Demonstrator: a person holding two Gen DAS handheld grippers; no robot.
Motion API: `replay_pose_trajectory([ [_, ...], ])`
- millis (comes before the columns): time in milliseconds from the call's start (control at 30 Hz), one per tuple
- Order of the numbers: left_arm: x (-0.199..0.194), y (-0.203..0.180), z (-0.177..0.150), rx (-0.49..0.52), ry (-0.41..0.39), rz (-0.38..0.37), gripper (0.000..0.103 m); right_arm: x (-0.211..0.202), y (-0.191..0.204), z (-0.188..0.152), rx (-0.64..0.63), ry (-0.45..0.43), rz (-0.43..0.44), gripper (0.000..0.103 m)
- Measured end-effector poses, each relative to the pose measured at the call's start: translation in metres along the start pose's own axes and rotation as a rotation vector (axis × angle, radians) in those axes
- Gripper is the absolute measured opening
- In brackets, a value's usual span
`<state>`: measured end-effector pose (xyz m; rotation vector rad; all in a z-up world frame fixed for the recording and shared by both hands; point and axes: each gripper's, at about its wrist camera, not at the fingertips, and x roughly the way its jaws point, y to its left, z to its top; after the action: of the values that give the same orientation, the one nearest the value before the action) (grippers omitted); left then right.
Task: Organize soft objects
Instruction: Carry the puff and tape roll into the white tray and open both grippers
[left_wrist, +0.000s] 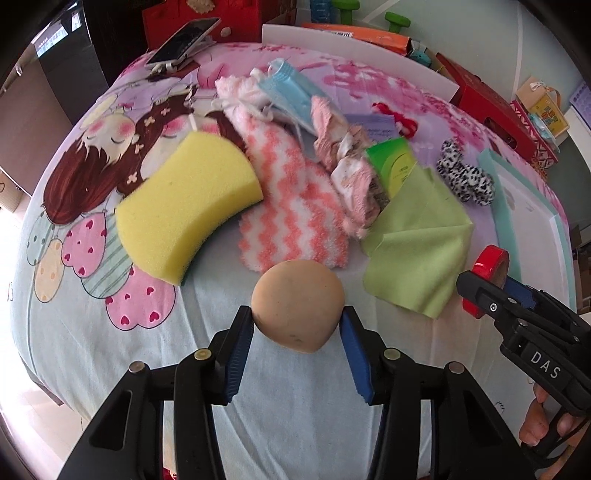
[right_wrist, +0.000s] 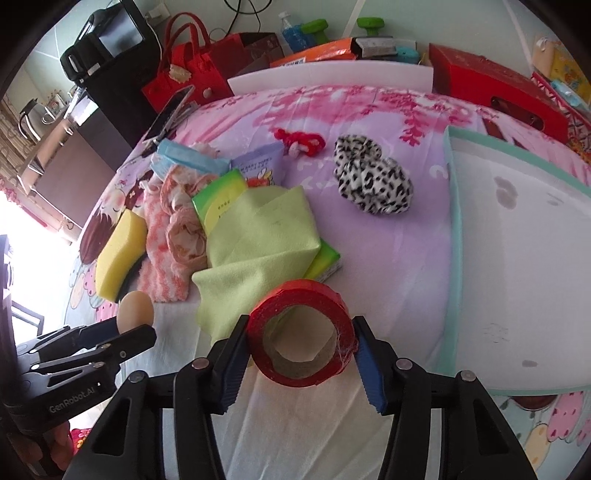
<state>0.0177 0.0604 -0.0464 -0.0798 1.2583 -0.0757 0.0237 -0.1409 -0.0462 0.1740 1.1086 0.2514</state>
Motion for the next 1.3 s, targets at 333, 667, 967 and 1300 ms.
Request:
replay_pose_trajectory([
  [333, -0.032, -0.076, 0.031, 0.105, -0.115, -0.063, 0.05, -0.057, -0.054, 0.008, 0.167, -0.183, -0.156, 0.056],
  [667, -0.018, -0.188, 0.04, 0.28, -0.116, -0.165, 0.05, -0.091, -0.148, -0.01, 0.404, -0.227, -0.413, 0.056],
  [967, 0.011, -0.26, 0.035, 0.397, -0.115, -0.223, 0.05, -0.104, -0.195, -0.033, 0.545, -0.209, -0.606, 0.056],
  [1300, 0.035, -0.288, 0.017, 0.473, -0.07, -0.277, 0.065, -0.106, -0.203, -0.038, 0.575, -0.201, -0.641, 0.062],
])
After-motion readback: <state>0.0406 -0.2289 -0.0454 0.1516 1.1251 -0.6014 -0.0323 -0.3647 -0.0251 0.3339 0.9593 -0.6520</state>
